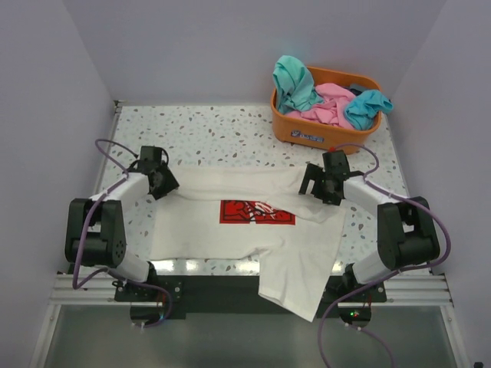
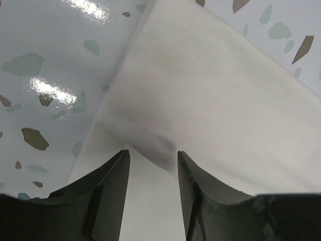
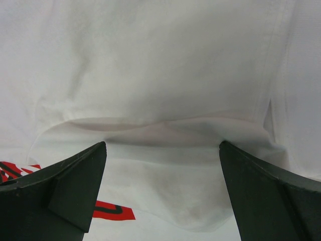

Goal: Fold and stack the t-shirts
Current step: Fold the tshirt

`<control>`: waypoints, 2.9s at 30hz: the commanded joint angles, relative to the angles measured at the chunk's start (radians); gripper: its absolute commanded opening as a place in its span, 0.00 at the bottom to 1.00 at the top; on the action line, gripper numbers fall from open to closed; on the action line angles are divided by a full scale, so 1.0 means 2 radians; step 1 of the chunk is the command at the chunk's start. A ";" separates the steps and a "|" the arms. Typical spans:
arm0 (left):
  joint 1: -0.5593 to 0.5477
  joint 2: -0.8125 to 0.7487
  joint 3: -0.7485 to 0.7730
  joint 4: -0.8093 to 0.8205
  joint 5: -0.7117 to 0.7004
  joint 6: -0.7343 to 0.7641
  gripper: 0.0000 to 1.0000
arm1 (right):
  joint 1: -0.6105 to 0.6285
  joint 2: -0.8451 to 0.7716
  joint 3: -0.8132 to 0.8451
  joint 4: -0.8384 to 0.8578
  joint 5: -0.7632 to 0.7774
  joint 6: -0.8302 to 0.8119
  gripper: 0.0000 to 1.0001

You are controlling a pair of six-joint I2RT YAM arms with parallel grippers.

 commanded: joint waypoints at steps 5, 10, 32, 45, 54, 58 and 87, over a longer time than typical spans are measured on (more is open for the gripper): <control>0.002 0.038 0.020 0.017 -0.012 -0.003 0.30 | 0.000 0.018 -0.021 -0.017 -0.013 -0.002 0.99; 0.001 0.027 0.032 -0.015 -0.045 -0.001 0.00 | 0.000 0.015 -0.019 -0.024 -0.007 -0.002 0.99; -0.002 0.018 0.136 -0.194 -0.127 0.018 1.00 | 0.000 0.045 -0.007 -0.046 -0.002 -0.007 0.99; -0.011 0.010 0.083 -0.007 0.061 0.038 1.00 | 0.001 -0.019 0.007 -0.046 -0.023 -0.039 0.99; -0.009 0.100 0.100 0.007 0.050 0.039 1.00 | 0.034 -0.005 0.060 -0.043 0.004 -0.070 0.99; -0.006 0.114 0.102 0.005 0.043 0.038 1.00 | 0.052 0.045 0.085 -0.029 0.023 -0.068 0.99; 0.005 0.080 0.174 -0.039 0.001 0.033 1.00 | 0.065 0.128 0.230 -0.050 0.074 -0.092 0.99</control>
